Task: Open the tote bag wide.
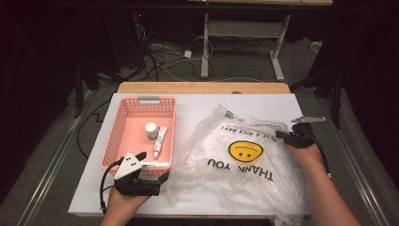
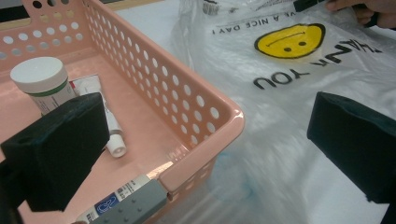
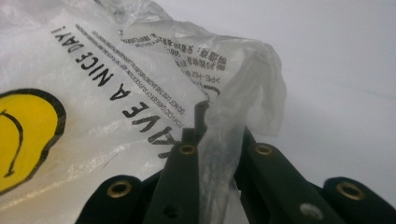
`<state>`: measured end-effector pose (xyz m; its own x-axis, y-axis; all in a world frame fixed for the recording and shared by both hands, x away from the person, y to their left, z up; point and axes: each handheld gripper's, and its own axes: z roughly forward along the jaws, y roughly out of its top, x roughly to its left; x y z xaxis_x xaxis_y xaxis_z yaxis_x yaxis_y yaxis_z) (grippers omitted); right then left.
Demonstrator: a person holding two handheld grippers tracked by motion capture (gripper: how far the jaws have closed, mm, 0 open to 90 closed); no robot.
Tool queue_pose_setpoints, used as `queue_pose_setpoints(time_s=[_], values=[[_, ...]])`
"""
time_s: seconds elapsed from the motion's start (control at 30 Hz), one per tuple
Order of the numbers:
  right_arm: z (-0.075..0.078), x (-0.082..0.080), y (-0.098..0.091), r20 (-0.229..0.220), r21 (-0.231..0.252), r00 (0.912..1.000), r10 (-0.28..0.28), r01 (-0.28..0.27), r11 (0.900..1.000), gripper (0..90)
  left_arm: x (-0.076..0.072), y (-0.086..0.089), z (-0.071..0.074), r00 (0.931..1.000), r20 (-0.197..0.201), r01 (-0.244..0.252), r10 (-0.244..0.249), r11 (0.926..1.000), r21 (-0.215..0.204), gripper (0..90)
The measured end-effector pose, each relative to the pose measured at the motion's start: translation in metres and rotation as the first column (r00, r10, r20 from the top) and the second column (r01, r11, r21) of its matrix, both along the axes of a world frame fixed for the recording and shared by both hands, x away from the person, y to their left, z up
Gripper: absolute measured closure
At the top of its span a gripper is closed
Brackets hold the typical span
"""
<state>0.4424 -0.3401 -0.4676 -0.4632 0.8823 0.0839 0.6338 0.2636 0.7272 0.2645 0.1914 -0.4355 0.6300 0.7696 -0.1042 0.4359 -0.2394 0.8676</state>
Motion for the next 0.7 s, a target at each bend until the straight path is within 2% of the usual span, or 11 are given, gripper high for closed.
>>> queue_pose_setpoints(time_s=[0.07,0.17,0.2,0.33,0.37,0.4,0.43,0.5,0.53,0.67,0.7], values=[[0.001,0.006,-0.011,0.036,0.030,0.9967,-0.073,0.072,0.9970,89.5,0.000,0.000,0.000,1.0000,0.004,0.004,-0.004,1.0000,0.001,0.0],[0.001,0.016,-0.023,0.024,0.041,0.9919,-0.125,0.123,0.9915,89.4,0.004,0.000,0.003,0.9998,0.003,0.019,-0.019,0.9998,-0.001,0.0],[0.002,0.019,-0.027,0.031,0.039,0.9893,-0.142,0.141,0.9892,89.4,0.006,0.001,0.006,0.9997,-0.004,0.023,-0.023,0.9991,-0.037,0.0],[0.007,0.027,-0.043,0.055,0.061,0.9719,-0.229,0.225,0.9724,89.4,0.003,0.003,0.008,0.9998,0.009,0.017,-0.017,0.9997,-0.019,0.0],[0.008,0.028,-0.046,0.062,0.061,0.9662,-0.250,0.246,0.9673,89.4,-0.001,0.007,0.008,0.9999,0.010,0.007,-0.007,0.9997,-0.022,0.0],[0.008,0.028,-0.046,0.062,0.061,0.9662,-0.250,0.246,0.9673,89.4,-0.001,0.007,0.008,0.9999,0.010,0.007,-0.007,0.9997,-0.022,0.0],[0.010,0.028,-0.054,0.073,0.076,0.9568,-0.281,0.276,0.9582,89.4,-0.005,0.010,0.006,0.9998,0.018,-0.006,0.007,0.9988,-0.049,0.0],[0.010,0.028,-0.057,0.074,0.075,0.9534,-0.292,0.287,0.9549,89.3,-0.006,0.011,0.005,0.9998,0.015,-0.009,0.010,0.9984,-0.056,0.0],[0.009,0.025,-0.059,0.060,0.072,0.9505,-0.305,0.301,0.9510,89.1,-0.006,0.012,0.004,0.9999,0.011,-0.007,0.007,0.9987,-0.051,0.0],[0.006,0.017,-0.060,0.053,0.055,0.9510,-0.305,0.302,0.9517,86.7,-0.008,0.014,0.005,0.9997,0.011,-0.022,0.022,0.9990,-0.039,0.0],[0.005,0.013,-0.061,0.053,0.051,0.9502,-0.307,0.305,0.9511,82.1,-0.008,0.015,0.005,0.9997,0.010,-0.024,0.024,0.9987,-0.046,0.0]])
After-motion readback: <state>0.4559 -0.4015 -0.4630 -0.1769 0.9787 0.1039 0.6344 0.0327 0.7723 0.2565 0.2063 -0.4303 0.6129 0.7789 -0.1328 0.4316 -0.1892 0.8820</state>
